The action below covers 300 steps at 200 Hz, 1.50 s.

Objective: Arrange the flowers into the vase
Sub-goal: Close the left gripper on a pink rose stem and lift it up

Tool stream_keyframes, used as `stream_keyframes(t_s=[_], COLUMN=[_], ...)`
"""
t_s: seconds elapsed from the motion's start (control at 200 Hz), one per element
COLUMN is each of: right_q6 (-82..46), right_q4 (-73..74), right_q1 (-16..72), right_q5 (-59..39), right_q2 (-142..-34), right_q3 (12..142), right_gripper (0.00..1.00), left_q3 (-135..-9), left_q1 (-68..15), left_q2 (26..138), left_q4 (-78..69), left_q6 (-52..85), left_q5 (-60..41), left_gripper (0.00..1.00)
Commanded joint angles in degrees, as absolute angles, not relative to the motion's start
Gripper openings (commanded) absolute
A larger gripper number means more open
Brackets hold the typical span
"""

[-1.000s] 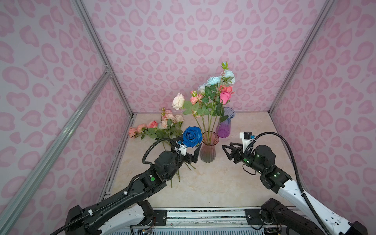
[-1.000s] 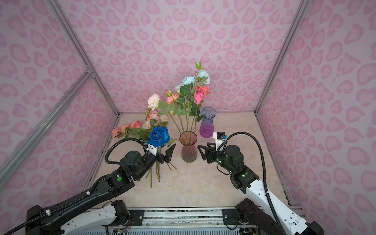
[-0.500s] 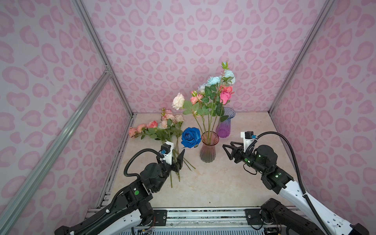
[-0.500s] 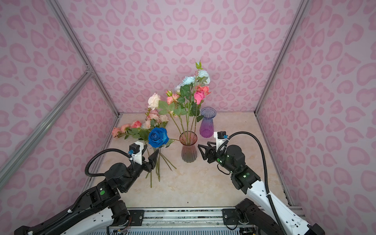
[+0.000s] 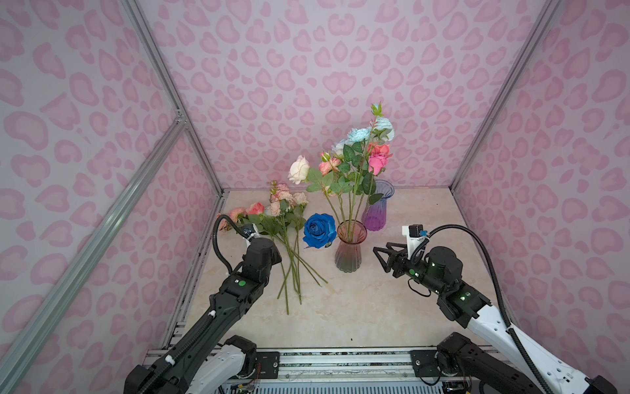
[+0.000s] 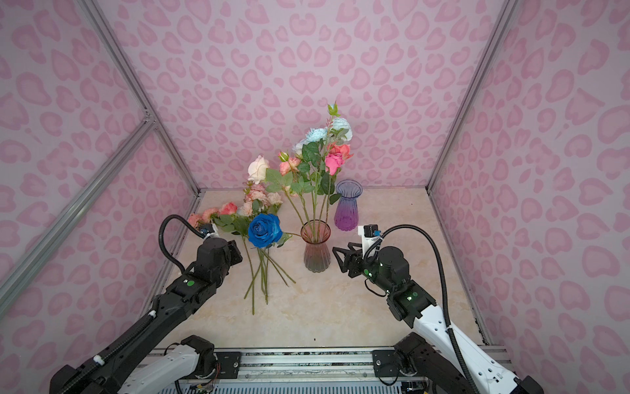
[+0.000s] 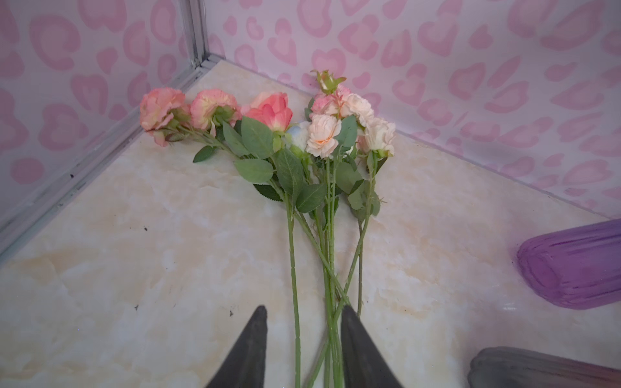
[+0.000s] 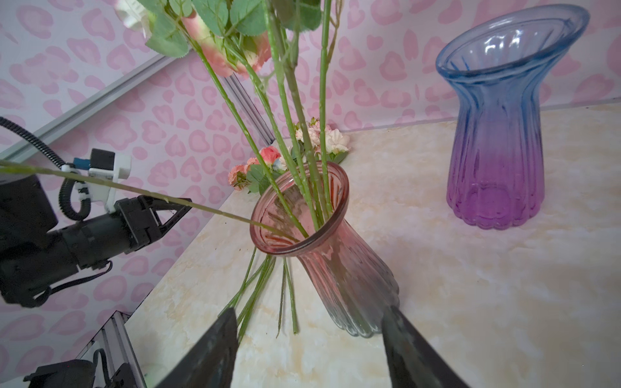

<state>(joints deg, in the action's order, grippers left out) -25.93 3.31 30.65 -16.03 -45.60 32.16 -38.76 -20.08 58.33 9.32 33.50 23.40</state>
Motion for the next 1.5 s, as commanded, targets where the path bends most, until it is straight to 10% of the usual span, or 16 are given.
stream_keyframes(t_s=[0.0,0.38,0.695,0.82,1.27,1.495], right_q6=[-25.4,-24.1,-24.2,-24.5,-24.3,-24.1], right_q4=[2.6,3.0,4.3,4.5,3.8,2.6], right_q1=[30.6,30.1,29.7,29.5,28.8,28.7], right_q5=[-14.9,-14.7,-14.9,-14.9,-15.2,-14.9], right_q2=[-44.9,-46.5,-47.7,-47.5,-46.4,-45.1], right_q3=[31.0,29.9,29.4,29.1,29.6,29.8], right_gripper=[0.69,0.68,0.68,0.69,0.68,0.68], left_q3=[-40.6,-48.3,-54.4,-57.8,-56.8,-57.2], left_q1=[-15.7,-7.7,-7.6,-7.6,-7.6,-7.7], left_q2=[63.9,86.4,97.2,101.6,102.2,99.4], left_q4=[9.1,3.9,6.9,7.5,7.9,9.3], left_q6=[40.2,38.8,34.6,33.7,30.1,29.8], left_q5=[14.9,-1.5,3.6,2.3,3.7,3.6], left_gripper=[0.42,0.41,0.37,0.19,0.21,0.03])
